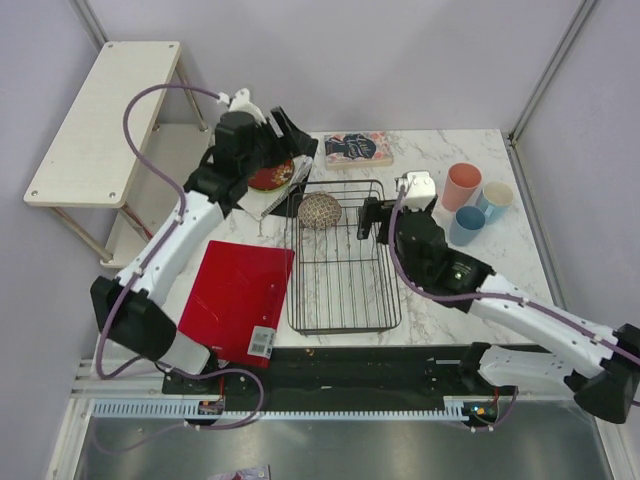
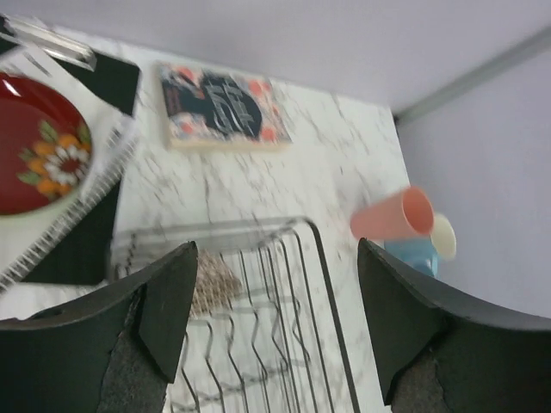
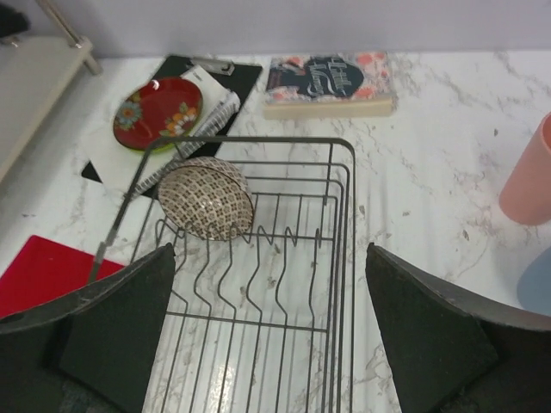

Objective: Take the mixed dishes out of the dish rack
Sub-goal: Pick up the bowl from the dish rack.

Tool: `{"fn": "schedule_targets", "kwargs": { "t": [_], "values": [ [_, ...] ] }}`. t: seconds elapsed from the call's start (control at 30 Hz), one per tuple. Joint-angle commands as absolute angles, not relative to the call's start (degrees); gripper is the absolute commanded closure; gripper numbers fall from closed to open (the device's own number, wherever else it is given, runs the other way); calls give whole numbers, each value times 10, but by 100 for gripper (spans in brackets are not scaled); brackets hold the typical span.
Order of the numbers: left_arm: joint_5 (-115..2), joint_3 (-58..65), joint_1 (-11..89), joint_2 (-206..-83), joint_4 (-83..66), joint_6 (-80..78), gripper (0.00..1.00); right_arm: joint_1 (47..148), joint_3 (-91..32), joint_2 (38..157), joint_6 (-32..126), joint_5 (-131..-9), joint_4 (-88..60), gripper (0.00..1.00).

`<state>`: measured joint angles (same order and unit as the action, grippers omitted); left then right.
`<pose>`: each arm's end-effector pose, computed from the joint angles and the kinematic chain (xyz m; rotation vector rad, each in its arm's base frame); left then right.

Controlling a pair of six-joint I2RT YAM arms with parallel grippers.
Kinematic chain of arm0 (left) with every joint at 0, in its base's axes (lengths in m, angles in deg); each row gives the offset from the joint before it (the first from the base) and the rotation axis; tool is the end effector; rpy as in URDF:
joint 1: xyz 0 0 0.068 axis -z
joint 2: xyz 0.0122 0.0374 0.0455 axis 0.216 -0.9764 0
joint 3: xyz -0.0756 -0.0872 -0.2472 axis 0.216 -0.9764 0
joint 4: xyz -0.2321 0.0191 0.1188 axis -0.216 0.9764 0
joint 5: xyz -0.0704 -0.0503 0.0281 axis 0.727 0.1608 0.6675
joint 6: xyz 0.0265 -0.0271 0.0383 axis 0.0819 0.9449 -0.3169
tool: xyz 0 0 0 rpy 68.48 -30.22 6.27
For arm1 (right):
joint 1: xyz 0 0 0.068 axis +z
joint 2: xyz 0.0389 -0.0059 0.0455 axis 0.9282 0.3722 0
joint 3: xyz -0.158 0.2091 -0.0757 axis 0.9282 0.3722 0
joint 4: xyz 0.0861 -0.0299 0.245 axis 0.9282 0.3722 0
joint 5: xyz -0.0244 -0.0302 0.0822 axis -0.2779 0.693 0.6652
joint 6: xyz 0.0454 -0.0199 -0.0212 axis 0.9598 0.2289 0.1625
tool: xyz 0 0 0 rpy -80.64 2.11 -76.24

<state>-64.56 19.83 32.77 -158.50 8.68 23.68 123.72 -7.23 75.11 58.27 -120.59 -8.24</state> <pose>0.3440 -0.1274 0.4060 -0.2622 1.8801 -0.6889 0.1497 0.1754 0.3557 -0.0246 1.7229 0.2852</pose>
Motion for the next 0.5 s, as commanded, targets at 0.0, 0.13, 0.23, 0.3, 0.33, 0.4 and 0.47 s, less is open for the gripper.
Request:
{"fn": "schedule_targets", "kwargs": {
  "t": [0.0, 0.13, 0.23, 0.3, 0.33, 0.4, 0.47],
  "values": [
    [-739, 91, 408, -1510, 96, 205, 19, 1141, -149, 837, 633, -1063, -32, 2],
    [-798, -30, 501, -1422, 82, 211, 19, 1125, -189, 940, 593, -1051, -38, 2],
    [-816, -90, 521, -1381, 83, 216, 19, 1124, -203, 983, 570, -1061, -75, 3],
    [-822, -117, 527, -1341, 80, 211, 19, 1117, -211, 1001, 568, -1063, -96, 8],
    [-821, -140, 531, -1333, 80, 199, 19, 1114, -215, 1017, 568, -1063, -98, 14],
    [-820, -157, 533, -1312, 84, 188, 22, 1108, -226, 1032, 569, -1055, -102, 19],
    [-836, -177, 544, -1301, 91, 176, 24, 1107, -230, 1051, 556, -1053, -108, 22]
  ]
}}
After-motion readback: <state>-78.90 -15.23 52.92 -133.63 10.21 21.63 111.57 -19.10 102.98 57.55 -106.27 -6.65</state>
